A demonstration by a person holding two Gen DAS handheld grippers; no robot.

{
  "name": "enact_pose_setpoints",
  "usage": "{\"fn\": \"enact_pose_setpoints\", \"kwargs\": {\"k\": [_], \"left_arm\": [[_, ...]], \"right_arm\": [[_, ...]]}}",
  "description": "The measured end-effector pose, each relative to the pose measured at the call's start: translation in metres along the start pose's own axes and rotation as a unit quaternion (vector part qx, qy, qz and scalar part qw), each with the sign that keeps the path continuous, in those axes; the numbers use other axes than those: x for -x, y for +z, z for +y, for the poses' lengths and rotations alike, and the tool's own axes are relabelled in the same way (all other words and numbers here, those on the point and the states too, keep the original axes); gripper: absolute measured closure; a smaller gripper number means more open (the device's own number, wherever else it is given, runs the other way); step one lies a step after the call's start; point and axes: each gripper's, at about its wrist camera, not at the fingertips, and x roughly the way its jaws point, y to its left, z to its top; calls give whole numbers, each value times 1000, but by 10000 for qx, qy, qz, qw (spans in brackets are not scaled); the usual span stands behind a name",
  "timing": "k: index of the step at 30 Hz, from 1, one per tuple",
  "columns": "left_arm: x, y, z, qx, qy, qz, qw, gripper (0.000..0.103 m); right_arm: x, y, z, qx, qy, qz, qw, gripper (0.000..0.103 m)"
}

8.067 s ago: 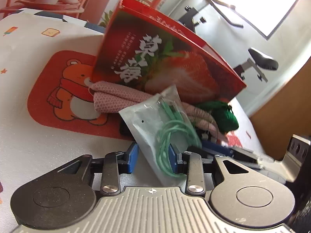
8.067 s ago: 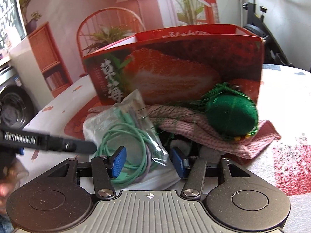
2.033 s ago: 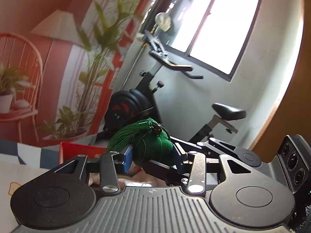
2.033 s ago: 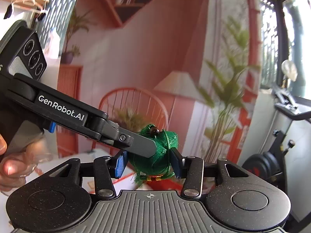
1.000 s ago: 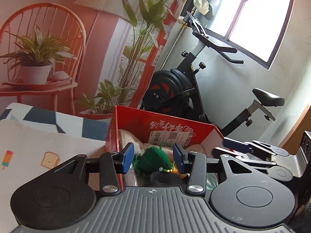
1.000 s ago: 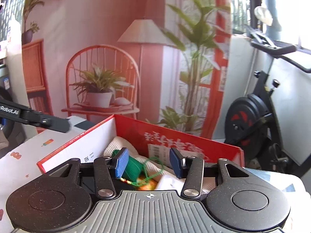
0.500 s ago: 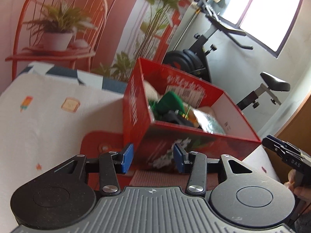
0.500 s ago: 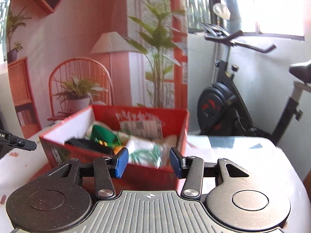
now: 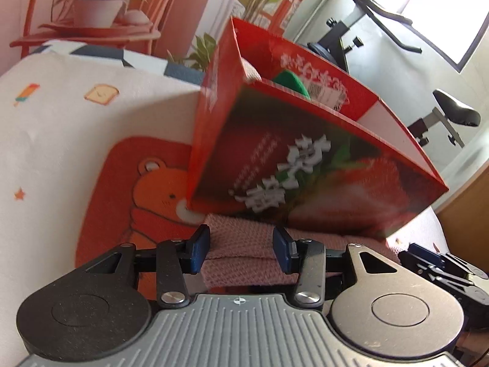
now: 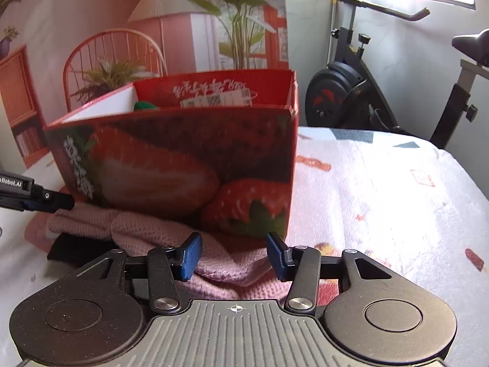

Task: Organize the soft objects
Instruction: 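Open both grippers and move them back to the pink knit cloth, then close both grippers on the pink knit cloth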

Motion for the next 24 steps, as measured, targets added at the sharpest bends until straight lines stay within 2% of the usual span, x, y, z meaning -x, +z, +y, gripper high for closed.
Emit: {"fn": "enact_pose_setpoints", "kwargs": {"k": [5, 10, 13, 18, 24], "left_arm": [[-4, -5, 1, 45, -16, 54, 10000, 53], [-2, -10, -5, -119, 55, 69, 9999, 53], [-1, -15, -10, -263, 67, 66, 9996, 54], [5, -26, -15, -525, -8, 96, 9986, 62], [14, -41, -16, -539, -21, 52, 9985, 62]], "right_arm": [[0, -17, 3, -118, -5, 150, 9998, 59], [0, -27, 0, -291, 11, 177, 9994, 59], [0, -26, 1, -329, -18, 192, 9993, 59], [5, -24, -3, -600, -44, 220, 9979, 58], [8, -21, -9, -756, 1, 139, 9970, 52]]}}
